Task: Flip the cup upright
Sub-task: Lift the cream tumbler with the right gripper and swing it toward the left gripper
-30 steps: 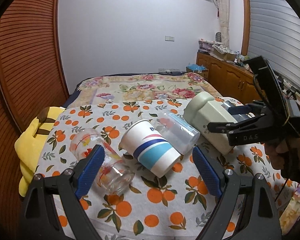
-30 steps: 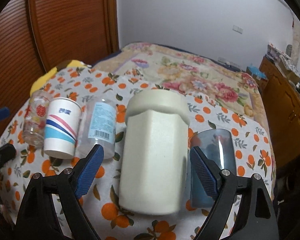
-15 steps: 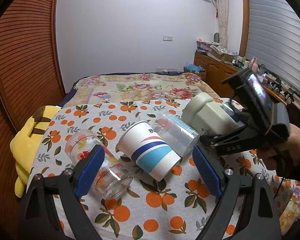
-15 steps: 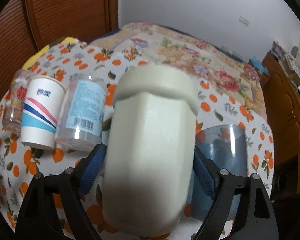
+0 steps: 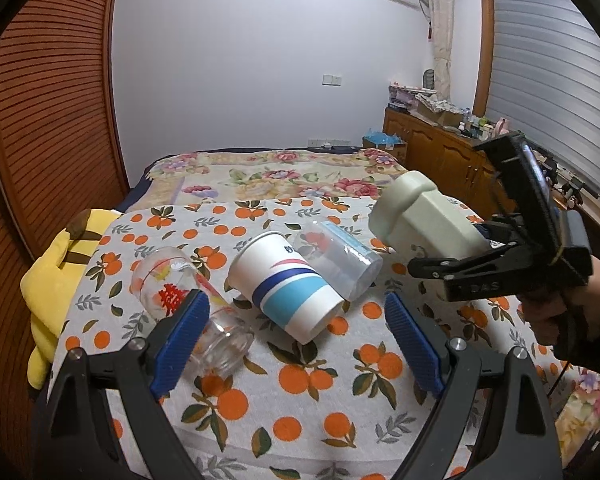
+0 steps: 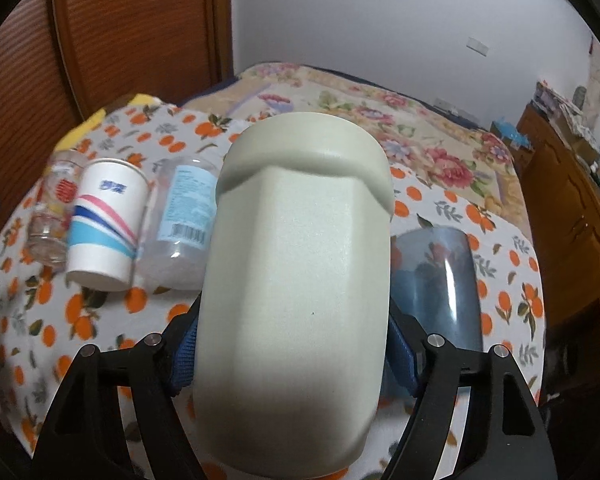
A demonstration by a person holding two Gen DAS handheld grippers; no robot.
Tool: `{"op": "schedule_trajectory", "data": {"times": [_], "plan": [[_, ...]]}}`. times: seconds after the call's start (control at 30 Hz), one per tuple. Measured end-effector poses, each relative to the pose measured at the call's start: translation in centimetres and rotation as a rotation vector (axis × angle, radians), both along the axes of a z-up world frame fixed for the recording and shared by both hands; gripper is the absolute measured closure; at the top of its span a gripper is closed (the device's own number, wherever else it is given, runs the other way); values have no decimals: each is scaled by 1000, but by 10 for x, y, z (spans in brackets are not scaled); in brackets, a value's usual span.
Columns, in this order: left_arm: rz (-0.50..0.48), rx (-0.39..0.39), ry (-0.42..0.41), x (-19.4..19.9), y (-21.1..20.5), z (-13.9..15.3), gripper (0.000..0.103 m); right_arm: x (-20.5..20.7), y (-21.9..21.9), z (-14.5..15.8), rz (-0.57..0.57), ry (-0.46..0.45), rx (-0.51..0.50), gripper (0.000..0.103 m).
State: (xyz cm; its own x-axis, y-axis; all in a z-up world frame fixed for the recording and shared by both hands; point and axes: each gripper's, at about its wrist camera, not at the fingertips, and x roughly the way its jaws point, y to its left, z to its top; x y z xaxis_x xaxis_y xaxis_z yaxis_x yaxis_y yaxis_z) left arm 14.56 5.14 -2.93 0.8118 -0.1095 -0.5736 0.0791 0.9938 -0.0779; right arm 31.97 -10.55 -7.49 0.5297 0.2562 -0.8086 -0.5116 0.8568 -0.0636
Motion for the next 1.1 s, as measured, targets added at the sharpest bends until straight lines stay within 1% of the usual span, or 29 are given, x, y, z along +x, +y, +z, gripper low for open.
{"op": "schedule_trajectory", "data": {"times": [0.1, 0.2, 0.33, 0.5, 0.63, 0.9, 1.1], "plan": [[-5, 5, -5, -8, -4, 1, 13, -15, -5, 2, 9, 19, 10, 25], [-8, 20, -13, -18, -9, 0, 13, -34, -10, 3, 14, 22, 26, 25], [-10, 22, -10, -29, -12, -2, 13, -61, -17, 2, 20, 31, 58, 25], [-12, 33, -13, -45, -18, -4, 13, -91, -15, -3, 40, 40, 68, 25], [-6, 33, -19, -56, -17, -3, 13, -106, -13, -7, 49, 55, 80, 25], [15, 26, -15, -61, -11, -2, 13, -110, -12, -14, 25, 63, 100, 25], [12, 17, -9, -60, -10, -3, 13, -110, -6, -21, 24, 83, 106, 24]]}}
